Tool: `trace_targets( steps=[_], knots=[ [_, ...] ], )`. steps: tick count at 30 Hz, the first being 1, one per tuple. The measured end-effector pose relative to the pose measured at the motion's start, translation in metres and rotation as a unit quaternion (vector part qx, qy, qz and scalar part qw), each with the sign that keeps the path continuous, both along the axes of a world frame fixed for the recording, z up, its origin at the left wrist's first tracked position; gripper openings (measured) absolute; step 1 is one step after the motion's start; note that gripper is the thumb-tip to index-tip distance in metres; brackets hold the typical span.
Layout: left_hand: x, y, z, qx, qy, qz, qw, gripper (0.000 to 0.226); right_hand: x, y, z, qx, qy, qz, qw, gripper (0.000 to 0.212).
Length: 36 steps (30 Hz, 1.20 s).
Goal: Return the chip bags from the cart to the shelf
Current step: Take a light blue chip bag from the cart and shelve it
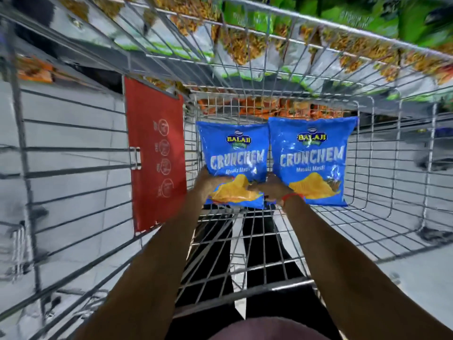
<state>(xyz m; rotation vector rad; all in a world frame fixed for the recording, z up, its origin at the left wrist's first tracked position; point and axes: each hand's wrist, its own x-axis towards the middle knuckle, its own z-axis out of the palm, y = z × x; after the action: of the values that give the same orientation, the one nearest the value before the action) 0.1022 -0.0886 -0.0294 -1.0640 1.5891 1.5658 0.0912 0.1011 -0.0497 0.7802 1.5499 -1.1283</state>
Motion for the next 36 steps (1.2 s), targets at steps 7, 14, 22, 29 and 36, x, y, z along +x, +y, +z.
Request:
trace_targets(
  steps=[7,14,22,29,36],
  knots=[
    [-0.017,-0.004,0.087,0.044,0.042,0.005,0.998,0.043,-0.011,0.012,0.064,-0.061,-0.014,0.013,0.998,0.059],
    [-0.03,-0.003,0.163,0.062,0.17,0.009,0.984,0.041,-0.019,0.001,0.154,-0.111,0.165,-0.032,0.979,0.044],
    [-0.065,-0.01,0.267,0.001,0.341,-0.014,0.94,0.041,-0.041,0.002,0.289,-0.128,0.368,-0.112,0.914,0.064],
    [-0.111,0.017,0.414,0.004,0.53,-0.064,0.846,0.043,-0.068,0.024,0.425,-0.114,0.553,-0.158,0.81,0.061],
    [-0.133,0.042,0.537,0.084,0.633,-0.102,0.763,0.045,-0.099,0.054,0.538,-0.117,0.674,-0.171,0.709,0.059]
  ],
)
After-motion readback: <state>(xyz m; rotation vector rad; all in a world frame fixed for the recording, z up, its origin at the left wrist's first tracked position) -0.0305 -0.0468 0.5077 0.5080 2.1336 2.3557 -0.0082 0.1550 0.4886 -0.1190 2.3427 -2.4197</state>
